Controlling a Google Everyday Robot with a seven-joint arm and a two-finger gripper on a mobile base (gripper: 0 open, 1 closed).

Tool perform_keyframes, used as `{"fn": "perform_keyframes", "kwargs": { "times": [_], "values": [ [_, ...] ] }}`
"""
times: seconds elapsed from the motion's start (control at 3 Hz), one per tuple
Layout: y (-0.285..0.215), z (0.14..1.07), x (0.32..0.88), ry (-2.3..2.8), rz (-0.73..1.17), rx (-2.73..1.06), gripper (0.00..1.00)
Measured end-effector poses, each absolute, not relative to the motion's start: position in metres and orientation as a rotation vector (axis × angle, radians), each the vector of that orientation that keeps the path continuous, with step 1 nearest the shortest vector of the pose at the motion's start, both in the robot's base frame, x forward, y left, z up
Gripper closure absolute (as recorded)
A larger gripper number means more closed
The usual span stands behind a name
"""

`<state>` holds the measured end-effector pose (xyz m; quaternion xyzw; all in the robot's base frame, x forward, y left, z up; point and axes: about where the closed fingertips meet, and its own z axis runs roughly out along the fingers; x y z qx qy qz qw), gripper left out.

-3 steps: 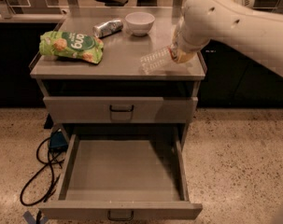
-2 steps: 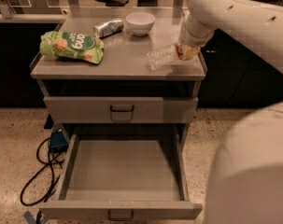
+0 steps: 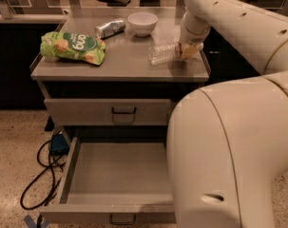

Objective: Pick water bottle from middle drawer and place on counter

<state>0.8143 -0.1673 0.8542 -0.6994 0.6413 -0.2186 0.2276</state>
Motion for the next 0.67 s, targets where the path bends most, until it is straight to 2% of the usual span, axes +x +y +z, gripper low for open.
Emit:
{"fn": "perform_keyframes", "kwargs": {
  "times": [0.67],
  "values": [
    [-0.1674, 0.8546, 0.8142, 1.766, -0.603, -1.926, 0.35]
  ]
}}
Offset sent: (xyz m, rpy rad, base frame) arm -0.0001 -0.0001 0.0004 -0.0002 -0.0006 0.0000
